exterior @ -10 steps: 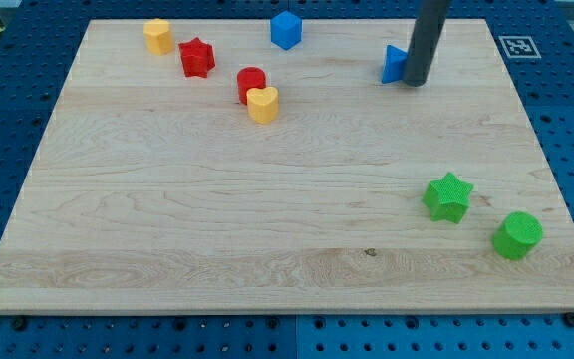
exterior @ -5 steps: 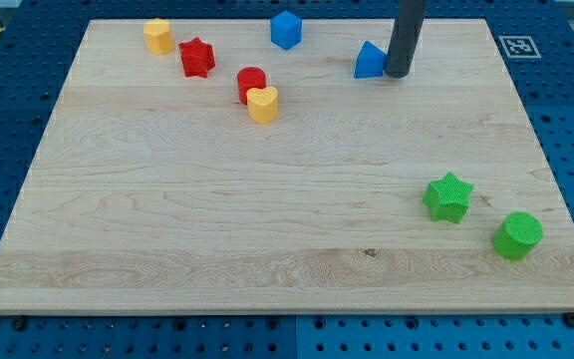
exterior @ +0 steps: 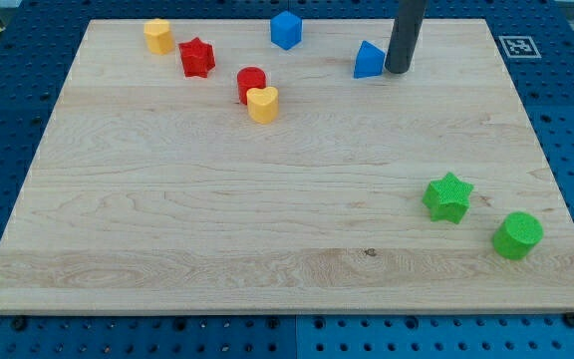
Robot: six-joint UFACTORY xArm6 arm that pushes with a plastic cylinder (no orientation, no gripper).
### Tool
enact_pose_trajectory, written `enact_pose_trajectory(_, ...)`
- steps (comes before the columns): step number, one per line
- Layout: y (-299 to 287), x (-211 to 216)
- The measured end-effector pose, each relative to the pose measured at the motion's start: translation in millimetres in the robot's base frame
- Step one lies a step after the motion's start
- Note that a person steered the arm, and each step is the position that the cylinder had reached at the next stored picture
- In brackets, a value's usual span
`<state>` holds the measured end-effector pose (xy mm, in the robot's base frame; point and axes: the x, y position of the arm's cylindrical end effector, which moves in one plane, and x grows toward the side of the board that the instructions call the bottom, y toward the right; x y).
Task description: Move the blue triangle to the top center
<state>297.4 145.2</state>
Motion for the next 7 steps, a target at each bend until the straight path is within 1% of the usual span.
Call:
enact_pose_trajectory(2,-49.0,-0.2)
enact_pose_trajectory(5,-49.8,5.2)
enact_pose_trajectory(6,-79.8,-2.4)
enact_pose_trajectory(7,-93.2,-6.2)
